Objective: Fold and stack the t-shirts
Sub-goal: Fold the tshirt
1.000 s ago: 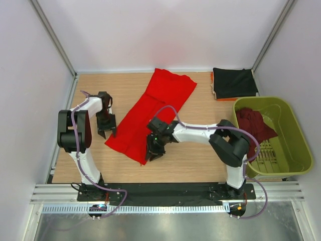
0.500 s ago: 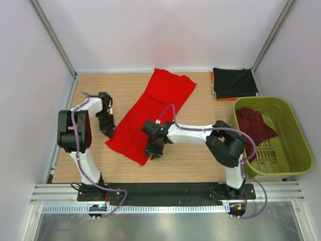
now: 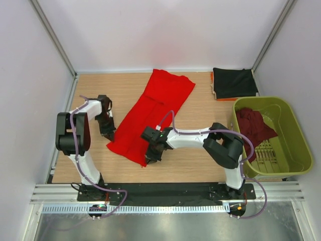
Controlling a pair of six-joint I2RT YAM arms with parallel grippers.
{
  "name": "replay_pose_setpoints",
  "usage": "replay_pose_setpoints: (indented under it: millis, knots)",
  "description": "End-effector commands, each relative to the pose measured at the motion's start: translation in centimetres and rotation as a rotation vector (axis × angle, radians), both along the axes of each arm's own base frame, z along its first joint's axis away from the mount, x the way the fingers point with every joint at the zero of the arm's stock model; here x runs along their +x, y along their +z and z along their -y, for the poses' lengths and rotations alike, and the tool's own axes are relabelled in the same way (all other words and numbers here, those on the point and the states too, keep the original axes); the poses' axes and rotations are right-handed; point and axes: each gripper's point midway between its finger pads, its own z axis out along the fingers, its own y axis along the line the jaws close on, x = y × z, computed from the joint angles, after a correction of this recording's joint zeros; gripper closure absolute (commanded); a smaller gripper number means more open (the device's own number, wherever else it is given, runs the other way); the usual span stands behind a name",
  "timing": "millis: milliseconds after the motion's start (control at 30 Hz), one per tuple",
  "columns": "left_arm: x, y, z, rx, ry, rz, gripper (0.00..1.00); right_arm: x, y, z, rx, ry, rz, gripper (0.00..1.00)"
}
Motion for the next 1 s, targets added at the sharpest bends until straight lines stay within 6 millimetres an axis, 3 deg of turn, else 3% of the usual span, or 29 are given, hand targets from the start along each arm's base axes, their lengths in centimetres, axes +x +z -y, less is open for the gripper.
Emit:
replay_pose_setpoints:
  millis: [0,33,133,167,267,333,400,433,600,833,967]
  knots:
    - [-0.7,1.0,1.0,-0.055,0.045,0.020,1.00,0.4,-0.9,0.8,-0.032,0.011,0.045,0.87]
    - [-0.8,1.1,1.5,-0.081,0.052,0.018,1.00,0.2,-1.1,1.4,-0.056,0.012,0.042,0.99]
    - [-1.2,1.6,2.6,-0.141,0.074,-0.001,1.00,-0.1,-0.9,4.1,-0.115,0.015,0.032,0.99]
    - [-1.7,1.5,2.9,-0.155,0.085,-0.017,1.00,0.2,0.0,4.8,-0.105,0.008,0.045,0.99]
    - [-2.8,1.9,3.8,-0.177,0.120,-0.023,0.99,-0.6,-0.5,8.2,-0.141,0.091,0.066,0.99]
    - [-4.1,2.0,4.8,-0.205,0.153,-0.010,0.85,-1.6,-0.1,10.7,-0.162,0.147,0.077,0.99]
    - [-4.8,2.6,7.2,-0.296,0.152,0.002,0.73,-2.8,-0.1,12.7,-0.178,0.168,0.071,0.99]
    - [-5.6,3.3,8.1,-0.327,0.164,0.013,0.70,-3.1,1.0,13.2,-0.151,0.172,0.092,0.99]
    - [-8.0,5.5,11.3,-0.354,0.113,0.047,0.58,-4.6,2.0,17.2,-0.185,0.215,0.092,0.99]
    - [-10.8,3.3,13.8,-0.369,0.076,-0.012,0.56,-6.7,2.9,19.2,-0.165,0.308,0.042,0.99]
    - [-12.1,2.3,14.9,-0.375,0.065,-0.036,0.53,-7.4,2.9,19.3,-0.131,0.319,0.029,0.99]
